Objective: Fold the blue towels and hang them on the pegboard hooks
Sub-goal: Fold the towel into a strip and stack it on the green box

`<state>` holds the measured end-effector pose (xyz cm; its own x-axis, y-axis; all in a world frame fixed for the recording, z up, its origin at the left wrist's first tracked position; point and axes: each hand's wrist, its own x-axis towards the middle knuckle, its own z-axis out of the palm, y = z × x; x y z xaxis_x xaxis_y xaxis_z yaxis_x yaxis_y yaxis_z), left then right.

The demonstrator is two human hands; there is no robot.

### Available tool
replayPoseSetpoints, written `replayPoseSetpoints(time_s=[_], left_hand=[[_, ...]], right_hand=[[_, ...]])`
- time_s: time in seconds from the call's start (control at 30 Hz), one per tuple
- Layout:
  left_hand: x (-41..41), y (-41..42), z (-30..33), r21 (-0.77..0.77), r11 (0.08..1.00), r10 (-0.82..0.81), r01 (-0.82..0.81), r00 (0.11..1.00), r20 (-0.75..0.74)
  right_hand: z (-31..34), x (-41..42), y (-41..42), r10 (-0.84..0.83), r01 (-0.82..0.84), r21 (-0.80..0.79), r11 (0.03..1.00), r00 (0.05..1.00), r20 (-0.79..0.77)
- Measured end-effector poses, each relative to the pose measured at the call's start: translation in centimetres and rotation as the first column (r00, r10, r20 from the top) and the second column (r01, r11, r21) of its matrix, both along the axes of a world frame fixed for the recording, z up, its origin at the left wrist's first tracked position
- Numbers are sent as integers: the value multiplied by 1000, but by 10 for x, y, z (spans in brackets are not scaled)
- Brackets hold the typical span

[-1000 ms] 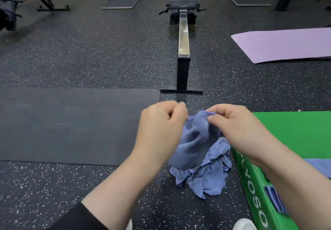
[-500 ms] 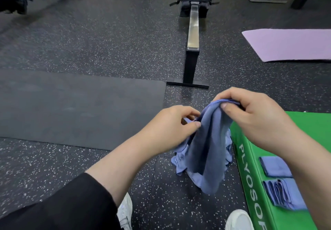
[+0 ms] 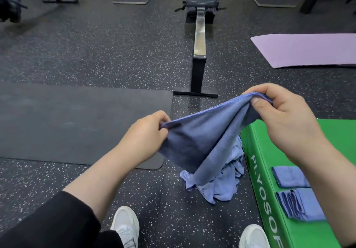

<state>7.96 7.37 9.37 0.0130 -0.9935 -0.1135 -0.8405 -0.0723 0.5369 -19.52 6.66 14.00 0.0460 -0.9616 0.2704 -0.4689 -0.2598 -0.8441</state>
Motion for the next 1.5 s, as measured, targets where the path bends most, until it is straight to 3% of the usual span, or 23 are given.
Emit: replayPoseSetpoints(time_s=[0.17, 0.43, 1.03, 1.17, 1.5], left_hand=[[14, 8, 4, -117, 993, -22, 12, 996, -87], [25, 9, 8, -200, 975, -102, 95, 994, -24], [34, 6, -6, -55, 953, -287, 297, 948, 140], [36, 4, -5, -111, 958, -242, 264, 954, 180], [42, 0, 8, 101, 981, -190, 168, 942, 277]], right_hand=[[-11, -12, -6, -95, 93, 41, 995, 995, 34], [-23, -17, -11, -156, 162, 87, 983, 985, -71], [-39, -19, -17, -103, 135, 149, 980, 973, -207], [-39, -18, -20, -101, 144, 158, 977, 962, -252], [-39, -16, -19, -84, 133, 181, 974, 963, -257]])
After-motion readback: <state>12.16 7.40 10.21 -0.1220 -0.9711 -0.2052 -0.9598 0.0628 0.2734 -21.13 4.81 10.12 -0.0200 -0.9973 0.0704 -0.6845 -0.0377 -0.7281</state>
